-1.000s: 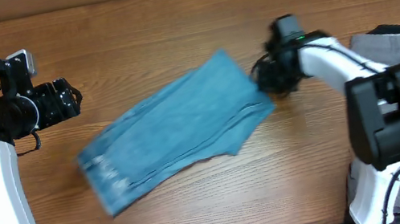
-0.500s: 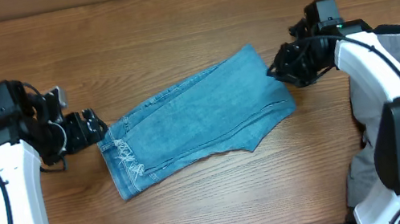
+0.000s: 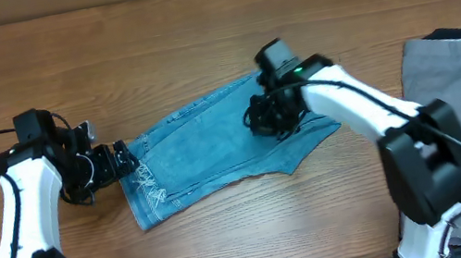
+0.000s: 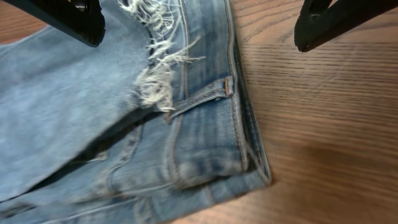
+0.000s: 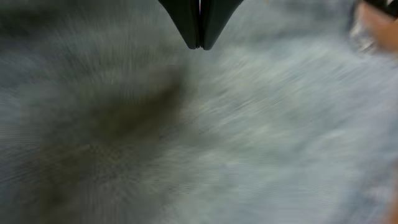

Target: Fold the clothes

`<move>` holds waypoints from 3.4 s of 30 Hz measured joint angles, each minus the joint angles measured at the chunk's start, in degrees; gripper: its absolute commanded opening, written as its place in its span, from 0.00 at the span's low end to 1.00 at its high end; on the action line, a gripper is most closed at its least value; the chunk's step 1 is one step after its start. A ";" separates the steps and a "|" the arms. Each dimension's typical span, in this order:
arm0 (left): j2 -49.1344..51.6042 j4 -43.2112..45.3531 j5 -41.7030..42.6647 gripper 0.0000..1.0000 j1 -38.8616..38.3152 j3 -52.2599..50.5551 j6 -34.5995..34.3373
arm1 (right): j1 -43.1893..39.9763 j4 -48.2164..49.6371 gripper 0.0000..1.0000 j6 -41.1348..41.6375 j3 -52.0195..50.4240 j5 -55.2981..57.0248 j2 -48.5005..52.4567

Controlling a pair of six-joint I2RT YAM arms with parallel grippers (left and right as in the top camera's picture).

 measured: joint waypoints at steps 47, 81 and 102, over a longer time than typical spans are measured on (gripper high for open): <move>12.85 17.62 13.44 0.04 -0.85 -8.72 2.40 | 0.39 1.18 0.04 6.05 0.22 0.31 4.50; 8.46 -26.84 -7.39 0.12 -4.70 39.06 -0.83 | -3.08 -3.76 0.10 -0.09 8.98 -3.52 -10.16; 8.46 -21.73 -14.36 0.14 -17.14 39.01 -13.18 | -6.91 8.63 0.06 -2.86 2.40 1.38 -2.25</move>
